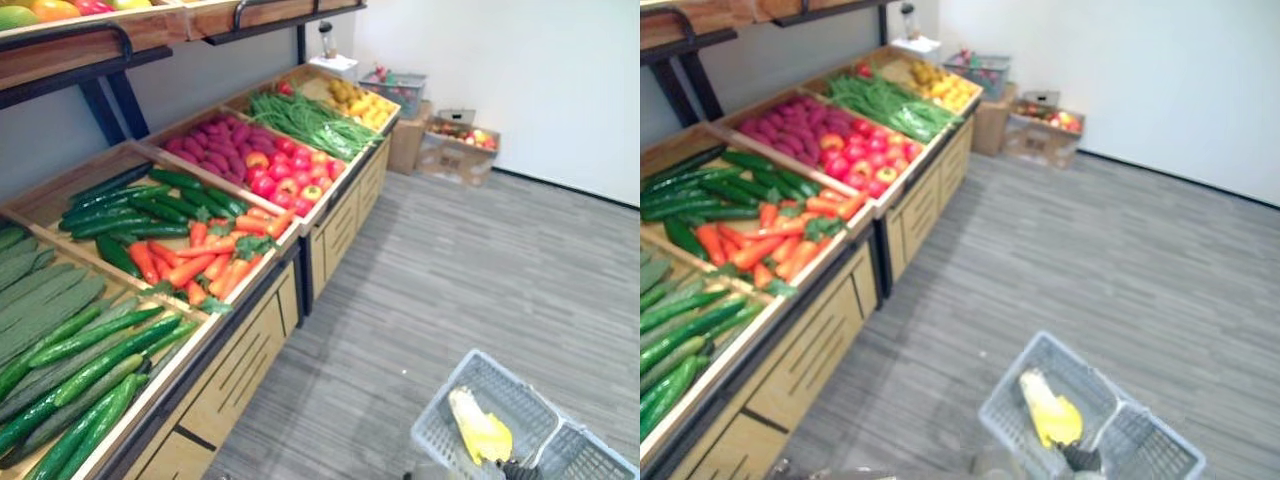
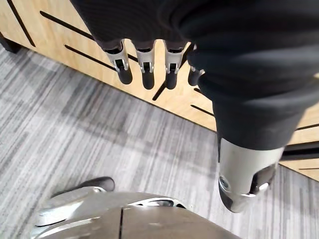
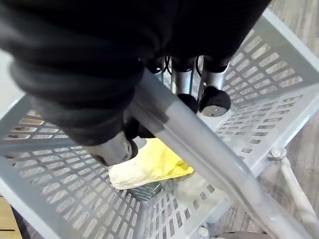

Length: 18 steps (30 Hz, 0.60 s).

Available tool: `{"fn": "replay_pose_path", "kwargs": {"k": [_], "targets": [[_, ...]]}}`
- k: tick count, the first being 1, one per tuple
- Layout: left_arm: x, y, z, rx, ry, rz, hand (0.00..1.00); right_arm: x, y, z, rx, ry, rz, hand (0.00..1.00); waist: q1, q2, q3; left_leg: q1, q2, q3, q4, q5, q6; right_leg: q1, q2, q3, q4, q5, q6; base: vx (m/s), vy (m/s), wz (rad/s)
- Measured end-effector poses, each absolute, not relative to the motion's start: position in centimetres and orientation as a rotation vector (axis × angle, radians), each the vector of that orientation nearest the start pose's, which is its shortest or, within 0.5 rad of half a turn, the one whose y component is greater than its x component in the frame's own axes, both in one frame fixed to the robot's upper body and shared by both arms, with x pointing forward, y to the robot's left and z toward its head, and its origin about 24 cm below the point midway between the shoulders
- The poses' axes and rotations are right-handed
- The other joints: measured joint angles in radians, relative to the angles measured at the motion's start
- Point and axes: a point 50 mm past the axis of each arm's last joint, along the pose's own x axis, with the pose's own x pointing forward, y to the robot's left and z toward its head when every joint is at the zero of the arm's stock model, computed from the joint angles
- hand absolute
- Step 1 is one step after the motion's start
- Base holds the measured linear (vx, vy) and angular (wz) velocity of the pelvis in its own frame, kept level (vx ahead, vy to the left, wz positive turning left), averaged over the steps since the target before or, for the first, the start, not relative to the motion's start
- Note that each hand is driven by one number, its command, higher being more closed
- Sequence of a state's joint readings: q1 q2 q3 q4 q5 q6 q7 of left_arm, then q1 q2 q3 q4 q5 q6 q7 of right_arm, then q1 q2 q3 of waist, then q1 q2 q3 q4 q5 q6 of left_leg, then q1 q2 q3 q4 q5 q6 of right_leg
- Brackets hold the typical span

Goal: Pick vegetable in the basket

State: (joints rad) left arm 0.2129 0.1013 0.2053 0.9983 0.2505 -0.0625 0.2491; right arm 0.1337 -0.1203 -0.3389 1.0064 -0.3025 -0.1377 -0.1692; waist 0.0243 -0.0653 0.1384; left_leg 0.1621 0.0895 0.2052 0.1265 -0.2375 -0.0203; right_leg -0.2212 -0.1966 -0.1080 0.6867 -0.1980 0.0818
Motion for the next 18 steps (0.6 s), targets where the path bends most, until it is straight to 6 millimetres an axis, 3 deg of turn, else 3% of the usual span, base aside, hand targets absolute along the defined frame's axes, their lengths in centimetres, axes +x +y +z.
{"fn": "replay_pose_path", "kwargs": {"k": [2,3,5,6,7,8,11,13,14,16,18], "targets": [[5.5,22.7,-15.7,0.332,1.124,0.365,0.0,8.9,-25.0,-14.5,-0.306,0.988,-0.379,1.0,0.0,0.025,0.005,0.027,0.051,-0.009,-0.002,-0.018,-0.027,-0.02,0.039,0.004,-0.191,0.012,0.007,0.43,-0.232,0.31],[5.7,22.5,-15.8,0.316,1.119,0.374,0.0,9.1,-25.0,-14.5,-0.303,0.984,-0.38,1.0,-0.002,0.034,0.003,0.042,0.078,-0.019,-0.009,-0.025,-0.058,-0.032,0.052,0.012,-0.323,0.044,0.021,0.53,-0.334,0.37],[5.9,22.6,-15.7,0.293,1.114,0.402,0.0,9.0,-24.9,-14.5,-0.301,0.99,-0.378,1.0,-0.006,0.026,0.002,0.085,0.102,-0.031,-0.039,-0.034,-0.091,-0.034,0.057,0.045,-0.501,0.136,0.023,0.49,-0.356,0.46],[5.8,22.7,-15.7,0.276,1.118,0.427,0.0,8.7,-25.0,-14.6,-0.302,1.001,-0.377,1.0,-0.013,0.024,-0.002,0.112,0.116,-0.052,-0.055,-0.04,-0.104,-0.027,0.065,0.061,-0.513,0.277,0.04,0.43,-0.345,0.48],[5.9,22.5,-15.8,0.261,1.118,0.435,0.0,8.7,-25.3,-14.6,-0.306,1.007,-0.388,1.0,-0.022,0.04,-0.005,0.119,0.138,-0.07,-0.056,-0.04,-0.111,-0.027,0.085,0.047,-0.475,0.269,0.038,0.57,-0.491,0.56],[6.0,21.6,-16.0,0.224,1.118,0.436,0.0,8.5,-26.1,-14.4,-0.301,1.018,-0.424,1.0,-0.02,0.071,-0.008,0.116,0.177,-0.097,-0.052,0.022,-0.128,-0.063,0.106,0.017,-0.357,0.161,0.004,0.44,-0.393,0.48],[6.0,21.0,-16.1,0.196,1.122,0.447,0.0,7.8,-26.8,-14.5,-0.289,1.037,-0.461,1.0,-0.038,0.094,-0.02,0.084,0.209,-0.174,-0.024,0.115,-0.13,-0.051,0.096,-0.062,-0.267,0.088,-0.033,0.41,-0.388,0.66],[6.5,21.2,-15.9,0.192,1.103,0.458,0.0,7.6,-26.8,-14.5,-0.283,1.046,-0.467,1.0,-0.051,0.092,-0.021,0.011,0.225,-0.229,0.041,0.203,-0.09,-0.011,0.084,-0.133,-0.282,0.065,-0.063,0.34,-0.358,1.12],[7.0,21.2,-15.8,0.194,1.093,0.459,0.0,7.3,-26.8,-14.6,-0.281,1.058,-0.472,1.0,-0.05,0.085,-0.018,-0.013,0.23,-0.213,0.052,0.267,-0.072,0.024,0.078,-0.167,-0.31,0.062,-0.068,0.18,-0.244,0.98],[7.2,21.5,-15.7,0.205,1.085,0.461,0.0,6.6,-27.0,-14.7,-0.276,1.079,-0.486,1.0,-0.048,0.078,-0.016,-0.028,0.242,-0.143,0.057,0.33,-0.068,0.08,0.072,-0.211,-0.354,0.055,-0.079,0.16,-0.234,0.85],[7.3,21.6,-15.7,0.203,1.082,0.461,0.0,6.5,-27.3,-14.7,-0.283,1.083,-0.489,1.0,-0.047,0.076,-0.016,-0.044,0.243,-0.064,0.079,0.33,-0.071,0.119,0.067,-0.247,-0.386,0.052,-0.084,0.08,-0.2,0.67]]}}
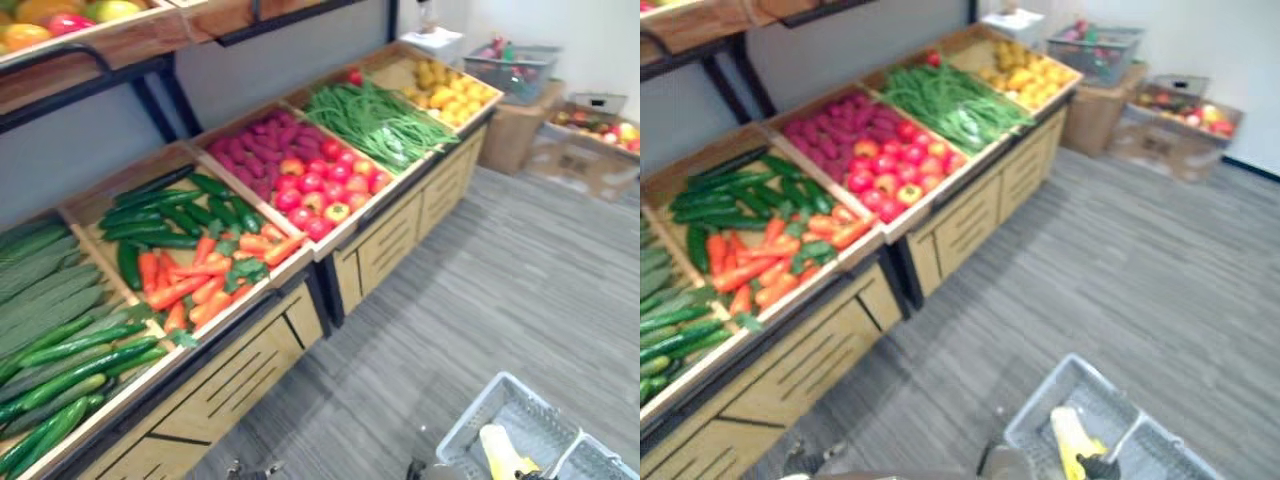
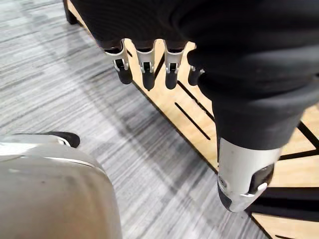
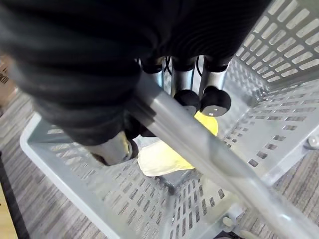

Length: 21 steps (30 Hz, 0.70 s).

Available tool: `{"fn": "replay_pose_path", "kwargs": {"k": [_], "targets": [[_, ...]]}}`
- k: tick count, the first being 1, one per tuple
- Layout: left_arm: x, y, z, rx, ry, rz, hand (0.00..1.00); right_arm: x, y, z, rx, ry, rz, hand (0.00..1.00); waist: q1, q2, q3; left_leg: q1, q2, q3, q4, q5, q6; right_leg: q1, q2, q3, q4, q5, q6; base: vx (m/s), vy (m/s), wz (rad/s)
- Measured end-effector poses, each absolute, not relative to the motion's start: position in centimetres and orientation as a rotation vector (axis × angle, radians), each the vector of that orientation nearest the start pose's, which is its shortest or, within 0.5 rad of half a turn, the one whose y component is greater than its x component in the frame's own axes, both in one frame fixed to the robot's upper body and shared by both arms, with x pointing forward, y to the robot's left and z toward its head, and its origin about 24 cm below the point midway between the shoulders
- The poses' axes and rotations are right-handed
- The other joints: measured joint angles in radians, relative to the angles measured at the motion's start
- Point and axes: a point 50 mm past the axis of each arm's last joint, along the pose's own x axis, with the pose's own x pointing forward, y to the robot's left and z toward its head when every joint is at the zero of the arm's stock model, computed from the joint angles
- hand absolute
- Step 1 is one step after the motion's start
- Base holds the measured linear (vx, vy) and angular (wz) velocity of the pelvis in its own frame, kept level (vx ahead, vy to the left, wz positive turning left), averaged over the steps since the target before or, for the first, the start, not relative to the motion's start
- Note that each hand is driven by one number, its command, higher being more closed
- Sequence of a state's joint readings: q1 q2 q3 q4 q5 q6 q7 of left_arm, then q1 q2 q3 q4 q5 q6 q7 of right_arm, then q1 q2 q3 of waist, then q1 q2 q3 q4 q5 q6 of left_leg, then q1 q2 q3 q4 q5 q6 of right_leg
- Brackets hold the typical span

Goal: Pick vegetable in the basket

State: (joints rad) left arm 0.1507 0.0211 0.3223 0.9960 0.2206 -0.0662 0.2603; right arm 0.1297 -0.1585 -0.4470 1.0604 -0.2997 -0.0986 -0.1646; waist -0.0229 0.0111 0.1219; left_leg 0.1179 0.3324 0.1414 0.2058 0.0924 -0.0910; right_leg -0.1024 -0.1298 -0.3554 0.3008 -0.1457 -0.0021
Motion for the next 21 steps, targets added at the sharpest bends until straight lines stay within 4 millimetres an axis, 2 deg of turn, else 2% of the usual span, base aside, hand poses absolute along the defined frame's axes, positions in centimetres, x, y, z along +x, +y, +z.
{"fn": "replay_pose_path", "kwargs": {"k": [1,3,5,6,8,9,10,12,14,19,21], "targets": [[7.2,21.9,-15.7,0.198,1.082,0.472,0.0,6.5,-27.4,-14.6,-0.285,1.084,-0.493,1.0,-0.003,-0.007,0.001,-0.011,-0.009,0.048,0.004,-0.002,-0.002,0.021,-0.01,-0.025,-0.024,-0.001,0.001,0.03,-0.148,0.56],[7.2,22.0,-15.7,0.2,1.082,0.478,0.0,6.0,-27.6,-14.6,-0.28,1.094,-0.505,1.0,-0.003,-0.013,-0.003,-0.011,-0.02,0.074,-0.018,-0.003,-0.004,0.026,-0.02,-0.033,-0.031,-0.004,0.007,-0.05,-0.063,0.46],[7.1,22.0,-15.7,0.204,1.084,0.485,0.0,5.5,-27.7,-14.7,-0.276,1.104,-0.515,1.0,-0.003,-0.017,-0.004,-0.01,-0.042,0.063,-0.072,-0.023,-0.028,0.024,-0.033,-0.046,-0.042,-0.004,0.028,-0.08,0.043,0.41],[7.1,22.1,-15.7,0.205,1.086,0.488,0.0,5.3,-27.6,-14.7,-0.272,1.111,-0.517,1.0,-0.003,-0.016,-0.004,-0.01,-0.062,0.063,-0.114,-0.046,-0.049,0.021,-0.034,-0.044,-0.053,0.001,0.036,-0.08,0.142,0.36],[7.0,22.0,-15.7,0.206,1.087,0.488,0.0,5.0,-27.6,-14.8,-0.254,1.119,-0.53,1.0,-0.007,-0.01,-0.006,-0.008,-0.077,0.06,-0.157,-0.094,-0.048,0.013,-0.025,-0.021,-0.052,0.015,0.058,-0.08,0.175,0.38],[7.0,21.5,-15.8,0.197,1.091,0.483,0.0,5.0,-27.9,-14.7,-0.257,1.117,-0.537,1.0,-0.006,0.009,-0.015,-0.008,-0.074,0.06,-0.174,-0.158,-0.044,-0.007,-0.008,-0.002,-0.041,0.023,0.071,-0.06,0.229,0.12],[7.2,21.3,-15.8,0.189,1.089,0.478,0.0,5.7,-28.1,-14.6,-0.258,1.103,-0.536,1.0,0.003,0.027,-0.015,-0.007,-0.077,0.067,-0.184,-0.213,-0.097,-0.032,-0.007,0.027,-0.018,0.031,0.081,-0.06,0.259,-0.08],[6.5,21.8,-15.9,0.214,1.115,0.478,0.0,6.3,-27.5,-14.7,-0.249,1.088,-0.52,1.0,0.0,0.001,-0.013,-0.008,-0.118,0.088,-0.16,-0.23,-0.072,-0.031,-0.016,0.113,-0.038,0.059,0.095,-0.03,0.215,-0.28],[5.7,22.0,-16.0,0.228,1.142,0.476,0.0,6.2,-27.3,-14.8,-0.248,1.093,-0.514,1.0,-0.001,-0.007,-0.02,-0.001,-0.148,0.115,-0.149,-0.238,-0.06,-0.023,-0.029,0.162,-0.075,0.083,0.115,0.0,0.23,-0.35],[5.3,22.2,-16.1,0.246,1.153,0.461,0.0,5.2,-27.2,-14.9,-0.245,1.116,-0.519,1.0,-0.005,-0.008,-0.026,0.01,-0.19,0.15,-0.15,-0.25,-0.039,0.021,-0.045,0.2,-0.22,0.17,0.141,0.03,0.16,-0.24],[5.5,22.2,-16.0,0.246,1.147,0.461,0.0,5.0,-27.0,-15.1,-0.233,1.126,-0.524,1.0,-0.005,-0.007,-0.026,0.013,-0.192,0.149,-0.15,-0.252,-0.04,0.036,-0.044,0.199,-0.247,0.182,0.145,0.04,0.032,-0.03]]}}
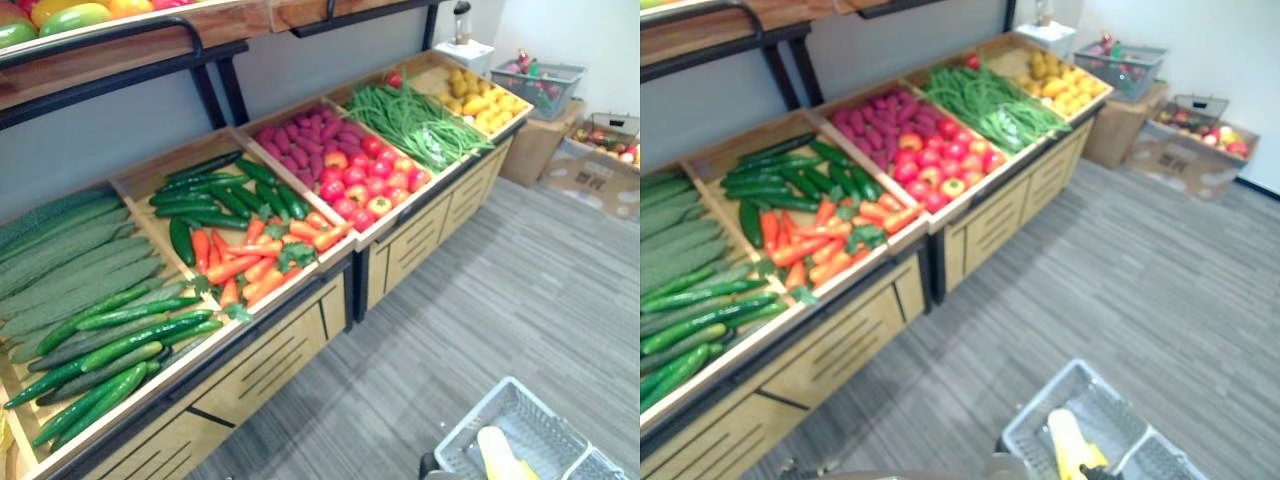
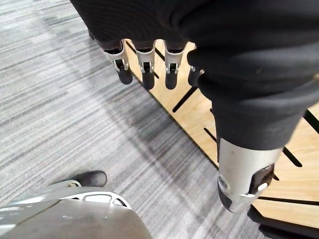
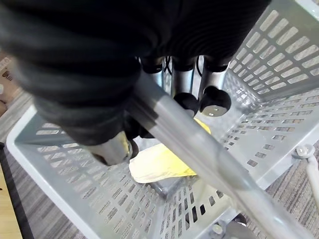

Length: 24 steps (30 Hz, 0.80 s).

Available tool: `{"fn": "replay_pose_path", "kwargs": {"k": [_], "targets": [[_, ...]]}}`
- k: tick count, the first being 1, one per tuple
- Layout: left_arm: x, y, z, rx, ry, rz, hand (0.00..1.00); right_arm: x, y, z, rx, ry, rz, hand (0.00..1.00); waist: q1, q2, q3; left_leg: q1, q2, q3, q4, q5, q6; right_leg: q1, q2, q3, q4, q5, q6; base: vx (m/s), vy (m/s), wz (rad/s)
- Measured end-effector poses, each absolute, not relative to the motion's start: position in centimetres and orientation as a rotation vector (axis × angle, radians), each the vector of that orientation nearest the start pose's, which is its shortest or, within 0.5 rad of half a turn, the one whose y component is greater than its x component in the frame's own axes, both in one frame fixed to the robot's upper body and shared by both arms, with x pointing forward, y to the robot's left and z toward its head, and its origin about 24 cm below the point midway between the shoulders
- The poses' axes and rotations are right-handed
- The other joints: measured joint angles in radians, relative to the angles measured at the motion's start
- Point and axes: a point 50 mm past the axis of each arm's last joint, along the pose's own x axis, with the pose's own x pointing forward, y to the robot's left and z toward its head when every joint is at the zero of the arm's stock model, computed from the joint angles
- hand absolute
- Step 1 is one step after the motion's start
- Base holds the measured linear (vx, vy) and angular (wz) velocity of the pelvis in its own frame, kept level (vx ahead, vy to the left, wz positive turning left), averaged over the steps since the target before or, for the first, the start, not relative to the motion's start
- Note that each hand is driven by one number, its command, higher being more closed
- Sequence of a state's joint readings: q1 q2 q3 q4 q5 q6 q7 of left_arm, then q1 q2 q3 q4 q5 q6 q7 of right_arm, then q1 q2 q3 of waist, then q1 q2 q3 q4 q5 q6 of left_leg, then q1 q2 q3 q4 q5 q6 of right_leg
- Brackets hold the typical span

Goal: Pick vegetable in the basket

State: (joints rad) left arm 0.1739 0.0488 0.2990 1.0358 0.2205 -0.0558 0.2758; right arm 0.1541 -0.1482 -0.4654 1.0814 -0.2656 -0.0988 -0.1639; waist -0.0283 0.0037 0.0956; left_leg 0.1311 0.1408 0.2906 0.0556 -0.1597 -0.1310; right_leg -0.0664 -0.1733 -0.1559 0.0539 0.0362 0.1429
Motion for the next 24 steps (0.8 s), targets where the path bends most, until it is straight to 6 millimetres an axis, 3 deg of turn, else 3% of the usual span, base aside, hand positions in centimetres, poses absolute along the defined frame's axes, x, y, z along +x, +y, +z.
{"fn": "replay_pose_path", "kwargs": {"k": [12,19,22,23,24], "targets": [[5.5,22.2,-16.1,0.235,1.147,0.461,0.0,4.5,-26.5,-15.4,-0.242,1.158,-0.494,1.0,0.004,-0.01,0.0,0.012,0.007,-0.005,-0.003,-0.012,-0.001,0.065,0.017,-0.013,-0.118,0.053,-0.002,0.01,-0.005,0.0],[5.7,22.2,-16.0,0.232,1.135,0.457,0.0,4.3,-26.2,-15.5,-0.259,1.171,-0.464,1.0,0.006,-0.01,0.0,0.0,0.005,-0.07,-0.002,-0.011,-0.001,0.107,0.011,-0.076,-0.148,0.056,-0.001,0.0,-0.016,0.27],[6.5,21.9,-15.8,0.237,1.095,0.441,0.0,3.2,-25.6,-15.8,-0.256,1.204,-0.448,1.0,0.01,-0.009,0.0,-0.048,-0.016,-0.221,0.005,0.009,0.01,0.163,-0.012,-0.224,-0.158,0.05,-0.001,0.02,-0.021,1.37],[7.3,21.9,-15.5,0.241,1.057,0.434,0.0,2.3,-25.4,-16.0,-0.245,1.232,-0.452,1.0,0.03,-0.014,0.001,-0.095,-0.036,-0.324,0.024,0.024,0.016,0.195,-0.026,-0.324,-0.158,0.036,0.002,0.02,-0.025,1.7],[7.5,21.9,-15.4,0.243,1.047,0.433,0.0,2.1,-25.4,-16.0,-0.244,1.24,-0.452,1.0,0.037,-0.015,0.003,-0.105,-0.042,-0.348,0.029,0.027,0.018,0.203,-0.028,-0.349,-0.158,0.033,0.002,0.01,-0.03,2.22]]}}
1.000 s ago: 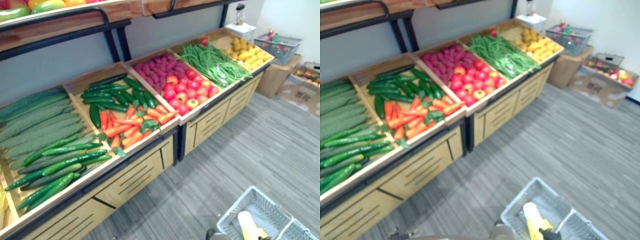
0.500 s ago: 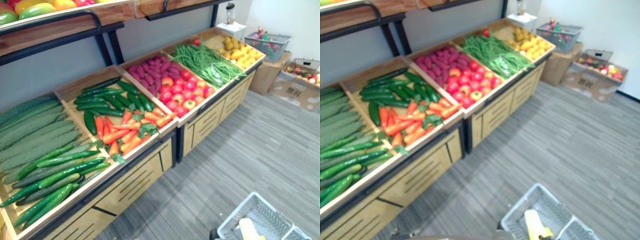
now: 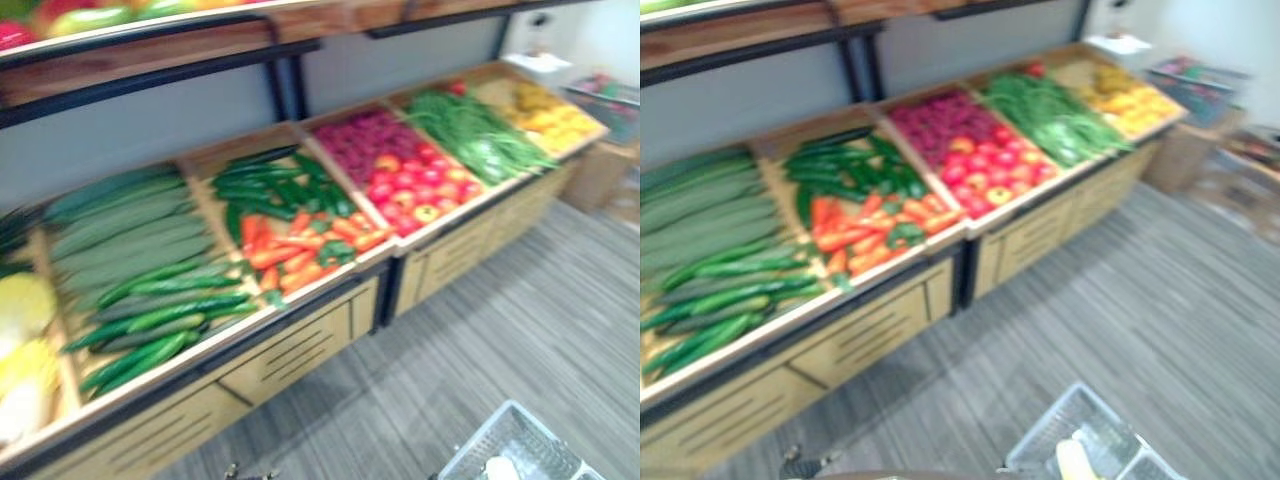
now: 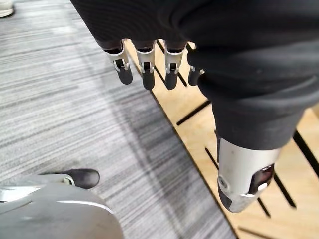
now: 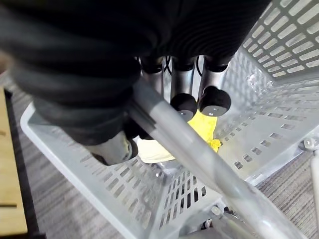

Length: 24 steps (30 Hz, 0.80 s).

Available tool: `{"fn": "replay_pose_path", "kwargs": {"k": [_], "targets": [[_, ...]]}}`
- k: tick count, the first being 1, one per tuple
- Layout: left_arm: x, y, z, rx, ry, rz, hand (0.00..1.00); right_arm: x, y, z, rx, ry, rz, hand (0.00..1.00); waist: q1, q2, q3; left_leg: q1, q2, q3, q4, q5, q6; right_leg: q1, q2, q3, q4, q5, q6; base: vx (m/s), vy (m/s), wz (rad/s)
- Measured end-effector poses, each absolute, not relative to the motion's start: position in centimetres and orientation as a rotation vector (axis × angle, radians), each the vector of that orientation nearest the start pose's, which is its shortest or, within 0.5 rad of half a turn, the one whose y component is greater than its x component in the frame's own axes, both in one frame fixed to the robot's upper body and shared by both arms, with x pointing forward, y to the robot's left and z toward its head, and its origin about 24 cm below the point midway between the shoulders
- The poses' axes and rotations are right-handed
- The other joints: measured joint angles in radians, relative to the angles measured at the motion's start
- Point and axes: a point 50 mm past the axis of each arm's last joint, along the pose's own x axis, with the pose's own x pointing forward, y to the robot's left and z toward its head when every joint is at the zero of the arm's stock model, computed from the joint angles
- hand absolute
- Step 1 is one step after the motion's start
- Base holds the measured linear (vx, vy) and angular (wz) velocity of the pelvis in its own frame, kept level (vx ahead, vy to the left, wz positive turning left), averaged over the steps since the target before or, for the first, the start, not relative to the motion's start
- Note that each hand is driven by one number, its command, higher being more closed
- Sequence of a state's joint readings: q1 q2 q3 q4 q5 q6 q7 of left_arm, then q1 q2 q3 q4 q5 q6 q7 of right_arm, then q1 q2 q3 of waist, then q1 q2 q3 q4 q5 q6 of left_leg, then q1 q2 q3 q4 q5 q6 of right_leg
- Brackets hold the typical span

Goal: Pick vegetable in the basket

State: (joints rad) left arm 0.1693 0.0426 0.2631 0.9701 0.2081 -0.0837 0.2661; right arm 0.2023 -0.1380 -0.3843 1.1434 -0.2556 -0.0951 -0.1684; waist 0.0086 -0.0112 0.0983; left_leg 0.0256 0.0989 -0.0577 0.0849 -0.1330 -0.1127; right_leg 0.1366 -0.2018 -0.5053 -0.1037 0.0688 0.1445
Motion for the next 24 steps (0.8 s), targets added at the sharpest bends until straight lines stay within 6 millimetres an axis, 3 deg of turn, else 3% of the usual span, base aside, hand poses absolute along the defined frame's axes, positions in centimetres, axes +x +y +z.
{"fn": "replay_pose_path", "kwargs": {"k": [2,3,4,6,8,10,13,18,24], "targets": [[8.5,21.8,-15.0,0.24,1.004,0.428,0.0,0.9,-25.2,-16.2,-0.209,1.272,-0.481,1.0,0.045,-0.005,0.007,-0.059,-0.038,-0.148,0.038,0.019,0.002,0.059,-0.008,-0.14,0.0,-0.024,-0.002,0.01,-0.029,2.07],[8.9,21.9,-14.8,0.241,0.985,0.431,0.0,0.6,-25.1,-16.2,-0.196,1.282,-0.486,1.0,0.081,0.0,0.026,-0.064,-0.057,-0.229,0.049,0.031,0.0,0.101,-0.008,-0.206,0.001,-0.037,0.0,-0.05,-0.034,2.09],[8.7,22.2,-14.8,0.243,0.99,0.445,0.0,0.9,-24.9,-16.3,-0.204,1.276,-0.463,1.0,0.115,-0.01,0.04,-0.08,-0.076,-0.292,0.056,0.041,-0.004,0.127,-0.005,-0.262,0.004,-0.057,0.012,-0.09,-0.058,1.99],[6.7,22.6,-15.1,0.214,1.037,0.497,0.0,2.5,-24.7,-16.2,-0.208,1.225,-0.438,1.0,0.168,-0.008,0.048,-0.102,-0.086,-0.358,0.052,0.058,-0.01,0.139,0.001,-0.324,0.023,-0.073,0.02,-0.11,-0.056,1.13],[3.7,23.1,-15.5,0.187,1.117,0.562,0.0,3.5,-24.5,-16.2,-0.183,1.191,-0.443,1.0,0.193,-0.011,0.049,-0.102,-0.09,-0.384,0.035,0.074,-0.01,0.15,0.002,-0.353,0.024,-0.076,0.022,-0.06,-0.043,0.51],[0.9,22.9,-15.9,0.149,1.204,0.618,0.0,4.1,-23.8,-16.3,-0.159,1.168,-0.437,1.0,0.199,-0.011,0.056,-0.089,-0.101,-0.412,0.014,0.085,-0.011,0.171,-0.002,-0.379,0.029,-0.081,0.03,-0.07,-0.05,0.4],[-0.2,22.2,-16.2,0.073,1.238,0.678,0.0,5.3,-23.0,-16.1,-0.116,1.108,-0.431,1.0,0.215,-0.01,0.057,-0.079,-0.11,-0.426,0.002,0.094,-0.002,0.183,-0.011,-0.395,0.038,-0.084,0.033,-0.06,-0.026,0.21],[1.4,22.4,-16.1,0.048,1.191,0.704,0.0,6.8,-23.0,-15.8,-0.099,1.053,-0.403,1.0,0.215,-0.01,0.055,-0.075,-0.119,-0.433,-0.002,0.099,-0.004,0.184,-0.023,-0.395,0.051,-0.084,0.034,-0.02,-0.006,0.05],[2.6,22.5,-16.0,0.052,1.158,0.685,0.0,6.0,-22.7,-16.1,-0.08,1.096,-0.423,1.0,0.211,-0.019,0.044,-0.069,-0.121,-0.423,-0.011,0.11,-0.007,0.177,-0.031,-0.388,0.052,-0.082,0.03,0.02,-0.048,-0.04]]}}
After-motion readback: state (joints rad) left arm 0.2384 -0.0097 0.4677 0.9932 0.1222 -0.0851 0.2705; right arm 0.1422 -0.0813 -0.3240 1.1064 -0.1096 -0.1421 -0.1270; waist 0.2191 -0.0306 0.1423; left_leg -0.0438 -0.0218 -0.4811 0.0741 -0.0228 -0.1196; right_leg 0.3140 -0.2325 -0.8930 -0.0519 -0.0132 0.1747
